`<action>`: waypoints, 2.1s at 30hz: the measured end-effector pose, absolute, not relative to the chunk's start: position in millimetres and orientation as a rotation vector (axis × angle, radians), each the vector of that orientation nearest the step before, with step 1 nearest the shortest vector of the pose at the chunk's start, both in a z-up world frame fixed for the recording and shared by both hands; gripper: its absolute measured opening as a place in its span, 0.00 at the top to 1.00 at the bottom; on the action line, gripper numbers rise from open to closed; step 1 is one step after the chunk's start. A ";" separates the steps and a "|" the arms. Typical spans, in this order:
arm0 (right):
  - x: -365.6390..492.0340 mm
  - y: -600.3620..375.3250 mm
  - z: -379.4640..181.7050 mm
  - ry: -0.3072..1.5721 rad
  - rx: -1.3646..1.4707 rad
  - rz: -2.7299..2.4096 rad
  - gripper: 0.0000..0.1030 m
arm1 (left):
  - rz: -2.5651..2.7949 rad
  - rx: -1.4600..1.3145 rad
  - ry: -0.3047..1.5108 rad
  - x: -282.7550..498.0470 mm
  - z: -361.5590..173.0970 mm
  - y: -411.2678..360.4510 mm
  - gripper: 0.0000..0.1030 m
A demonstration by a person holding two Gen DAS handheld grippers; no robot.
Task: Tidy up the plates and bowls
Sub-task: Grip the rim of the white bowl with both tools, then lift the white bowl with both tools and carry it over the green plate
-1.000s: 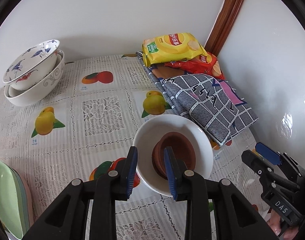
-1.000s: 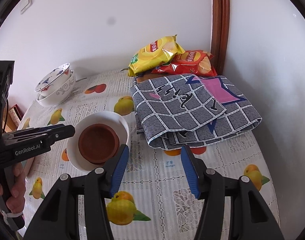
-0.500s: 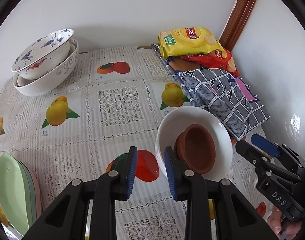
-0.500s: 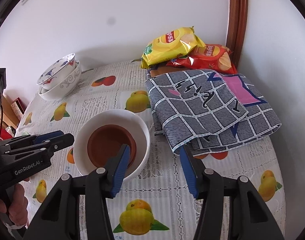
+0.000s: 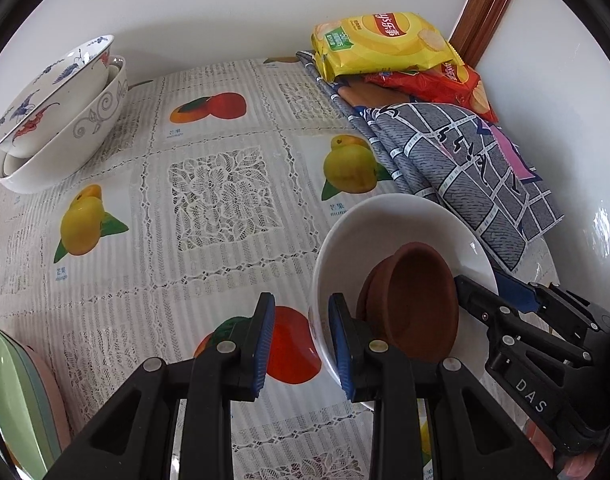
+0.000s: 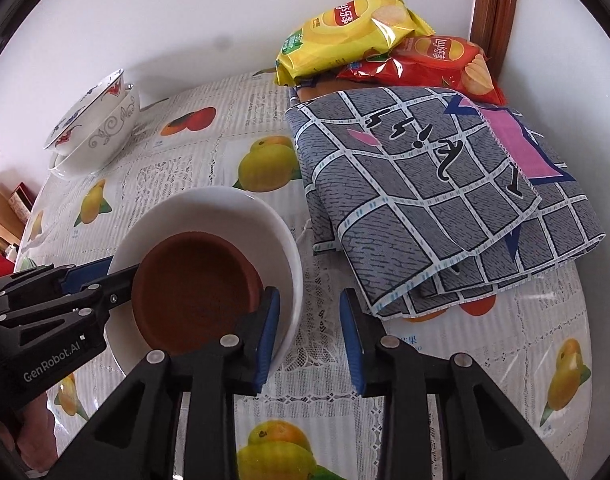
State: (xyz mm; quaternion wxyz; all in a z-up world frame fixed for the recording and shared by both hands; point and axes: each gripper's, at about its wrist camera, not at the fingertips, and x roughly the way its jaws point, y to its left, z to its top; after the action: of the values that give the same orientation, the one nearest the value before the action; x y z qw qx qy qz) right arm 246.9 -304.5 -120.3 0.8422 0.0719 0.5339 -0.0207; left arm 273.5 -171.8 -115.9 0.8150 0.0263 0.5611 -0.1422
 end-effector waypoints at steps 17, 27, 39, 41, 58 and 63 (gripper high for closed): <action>260.7 -308.1 -129.4 1.152 0.162 -0.046 0.70 | -0.304 0.062 1.227 278.7 -130.0 -177.6 0.77; 256.7 -299.5 -128.6 1.105 0.170 -0.013 0.90 | -0.346 0.026 1.203 277.2 -130.9 -178.5 0.88; 249.3 -299.5 -125.2 1.088 0.203 -0.036 0.90 | -0.327 -0.012 1.202 274.8 -130.6 -173.8 0.91; 247.4 -298.0 -124.8 1.088 0.202 -0.041 0.90 | -0.328 -0.011 1.198 272.4 -129.8 -172.8 0.91; 220.1 -287.5 -113.7 1.086 0.226 -0.035 0.92 | -0.323 -0.012 1.185 245.5 -117.0 -162.5 0.92; 212.7 -286.3 -103.7 1.074 0.228 -0.036 0.92 | -0.324 -0.011 1.169 240.0 -106.7 -162.4 0.92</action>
State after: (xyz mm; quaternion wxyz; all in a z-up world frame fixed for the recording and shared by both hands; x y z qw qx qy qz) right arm 212.7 -286.3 -103.7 0.8529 0.1083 0.5105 -0.0169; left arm 240.0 -162.4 -106.7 0.8217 -0.0052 0.5492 -0.1524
